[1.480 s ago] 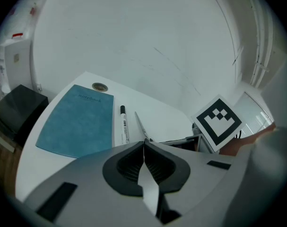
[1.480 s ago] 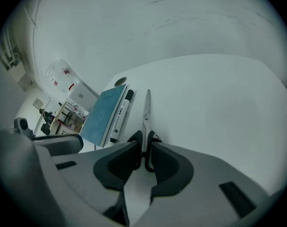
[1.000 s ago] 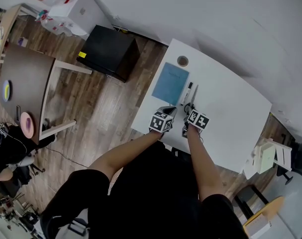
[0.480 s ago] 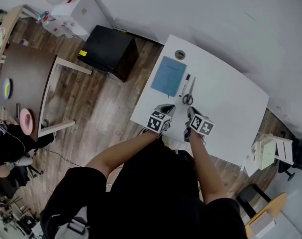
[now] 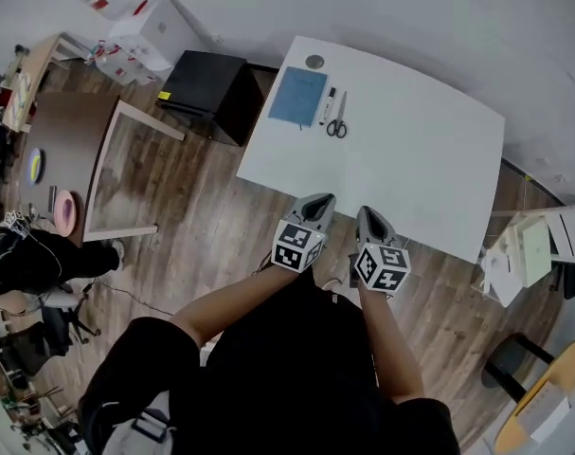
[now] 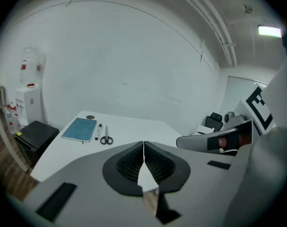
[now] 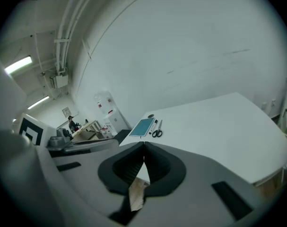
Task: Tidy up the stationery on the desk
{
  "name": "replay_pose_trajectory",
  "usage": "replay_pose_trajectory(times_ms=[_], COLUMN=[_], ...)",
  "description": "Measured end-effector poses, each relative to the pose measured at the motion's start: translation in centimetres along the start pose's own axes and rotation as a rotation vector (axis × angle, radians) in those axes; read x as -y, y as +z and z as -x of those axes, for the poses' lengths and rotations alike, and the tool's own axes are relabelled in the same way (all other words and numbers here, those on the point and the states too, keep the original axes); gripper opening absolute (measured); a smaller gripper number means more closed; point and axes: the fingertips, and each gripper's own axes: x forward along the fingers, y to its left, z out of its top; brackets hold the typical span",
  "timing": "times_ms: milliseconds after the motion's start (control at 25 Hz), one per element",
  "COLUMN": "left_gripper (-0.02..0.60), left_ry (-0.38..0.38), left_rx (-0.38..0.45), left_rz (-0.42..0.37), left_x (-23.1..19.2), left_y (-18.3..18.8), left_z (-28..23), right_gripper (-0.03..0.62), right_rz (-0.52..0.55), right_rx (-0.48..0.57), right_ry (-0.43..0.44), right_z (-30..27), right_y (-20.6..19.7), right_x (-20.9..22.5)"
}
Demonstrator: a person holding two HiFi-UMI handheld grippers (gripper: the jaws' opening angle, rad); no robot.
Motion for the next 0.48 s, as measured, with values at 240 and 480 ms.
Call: replay_pose_trajectory(times_ms=[240, 480], left_gripper=[0.014, 0.014], left_ry=[0.003, -0.014], left_rx=[0.085, 0.139], left_rz=[-0.088, -0.158], left_x=[12.0, 18.2], left_y=[-0.1, 1.8], left_z=[7.1, 11.6], right_gripper=[0.032, 0.032], right_rz=[0.082, 0.195], right_rx=[0.13, 0.235], right_ry=[-0.036, -0.075], right_z=[12.4, 19.9], right_y=[0.0, 1.2], right_x=[-1.4, -4.2])
